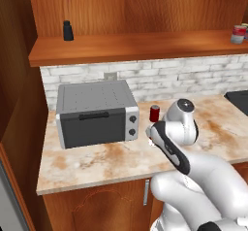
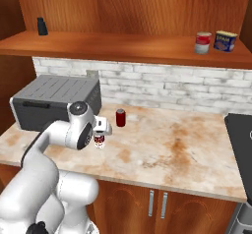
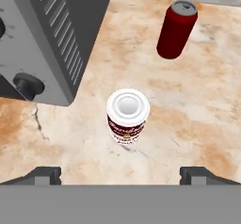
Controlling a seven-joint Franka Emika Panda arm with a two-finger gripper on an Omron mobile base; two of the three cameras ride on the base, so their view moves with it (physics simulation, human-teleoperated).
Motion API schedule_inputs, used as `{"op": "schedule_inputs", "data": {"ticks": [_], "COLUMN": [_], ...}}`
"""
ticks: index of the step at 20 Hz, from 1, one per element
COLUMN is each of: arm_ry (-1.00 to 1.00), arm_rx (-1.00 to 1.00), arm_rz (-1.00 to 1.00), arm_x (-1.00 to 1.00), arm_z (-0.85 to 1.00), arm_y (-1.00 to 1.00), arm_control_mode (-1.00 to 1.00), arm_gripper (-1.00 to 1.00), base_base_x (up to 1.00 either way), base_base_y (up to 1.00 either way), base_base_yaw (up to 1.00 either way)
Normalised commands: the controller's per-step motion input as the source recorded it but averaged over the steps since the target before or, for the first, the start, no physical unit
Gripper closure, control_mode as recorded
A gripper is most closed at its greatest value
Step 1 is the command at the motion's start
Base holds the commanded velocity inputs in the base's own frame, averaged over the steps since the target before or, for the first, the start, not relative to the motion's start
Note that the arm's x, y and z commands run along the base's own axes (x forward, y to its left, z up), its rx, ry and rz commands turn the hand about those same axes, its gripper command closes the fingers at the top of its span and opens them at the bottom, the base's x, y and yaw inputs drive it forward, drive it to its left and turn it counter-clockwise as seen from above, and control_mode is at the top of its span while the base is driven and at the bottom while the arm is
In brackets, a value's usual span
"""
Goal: Pick the cans from the counter and place them in their designated side in the cabinet.
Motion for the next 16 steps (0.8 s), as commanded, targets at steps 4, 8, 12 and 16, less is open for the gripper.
{"op": "schedule_inputs", "data": {"ticks": [4, 8, 12, 16], "arm_ry": [0.0, 0.0, 0.0, 0.0], "arm_rx": [0.0, 0.0, 0.0, 0.0], "arm_rz": [0.0, 0.0, 0.0, 0.0], "arm_x": [0.28, 0.27, 0.26, 0.26], "arm_z": [-0.17, -0.2, -0.24, -0.25], "arm_y": [0.0, 0.0, 0.0, 0.0], "arm_control_mode": [-1.0, -1.0, -1.0, -1.0], "arm_gripper": [-1.0, -1.0, -1.0, -1.0], "base_base_x": [0.0, 0.0, 0.0, 0.0], "base_base_y": [0.0, 0.0, 0.0, 0.0], "base_base_yaw": [0.0, 0.0, 0.0, 0.0]}}
